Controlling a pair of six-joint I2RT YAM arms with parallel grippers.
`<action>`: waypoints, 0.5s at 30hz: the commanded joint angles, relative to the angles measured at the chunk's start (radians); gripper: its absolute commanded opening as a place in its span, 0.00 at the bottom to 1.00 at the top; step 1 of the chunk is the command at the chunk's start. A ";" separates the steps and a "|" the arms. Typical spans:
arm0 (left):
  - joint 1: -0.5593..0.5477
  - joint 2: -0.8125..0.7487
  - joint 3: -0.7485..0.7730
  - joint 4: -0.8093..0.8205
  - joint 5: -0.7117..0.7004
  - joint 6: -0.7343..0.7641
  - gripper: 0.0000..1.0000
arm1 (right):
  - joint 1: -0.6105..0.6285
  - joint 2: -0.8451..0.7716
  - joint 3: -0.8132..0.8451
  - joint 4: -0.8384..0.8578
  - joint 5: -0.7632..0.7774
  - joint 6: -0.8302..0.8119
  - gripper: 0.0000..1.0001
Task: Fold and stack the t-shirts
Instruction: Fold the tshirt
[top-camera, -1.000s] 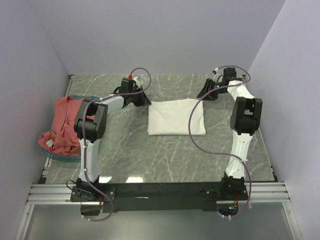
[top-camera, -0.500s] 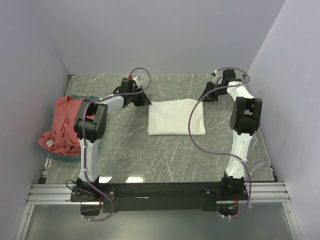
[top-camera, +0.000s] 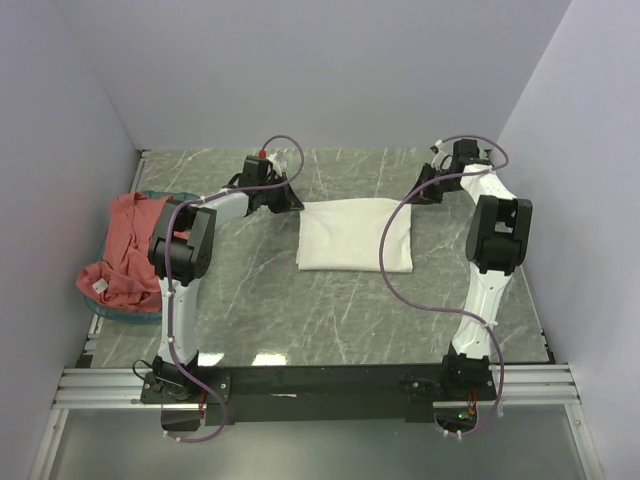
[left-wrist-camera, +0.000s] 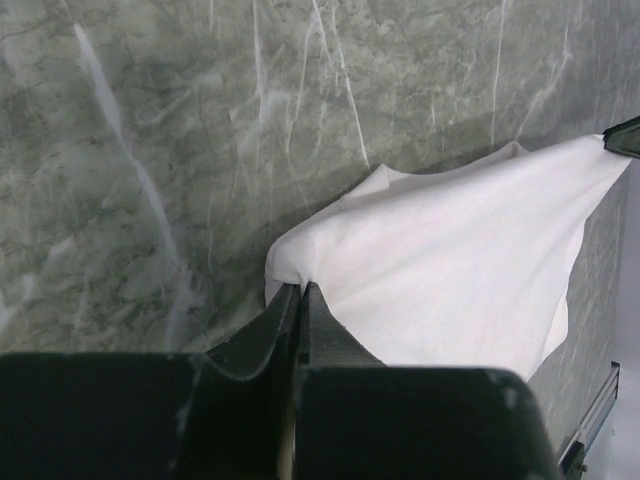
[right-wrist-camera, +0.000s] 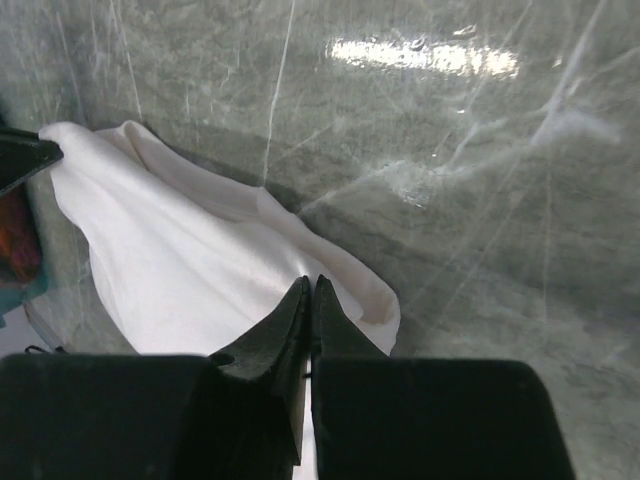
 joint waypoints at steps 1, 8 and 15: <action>0.004 -0.001 0.046 0.031 0.014 0.018 0.04 | -0.025 -0.093 -0.004 0.043 0.063 -0.038 0.00; 0.004 0.019 0.054 0.032 0.014 0.017 0.04 | -0.022 -0.060 0.008 0.064 0.152 -0.098 0.01; 0.004 0.040 0.087 0.022 0.002 0.011 0.05 | -0.018 -0.035 0.028 0.096 0.265 -0.138 0.25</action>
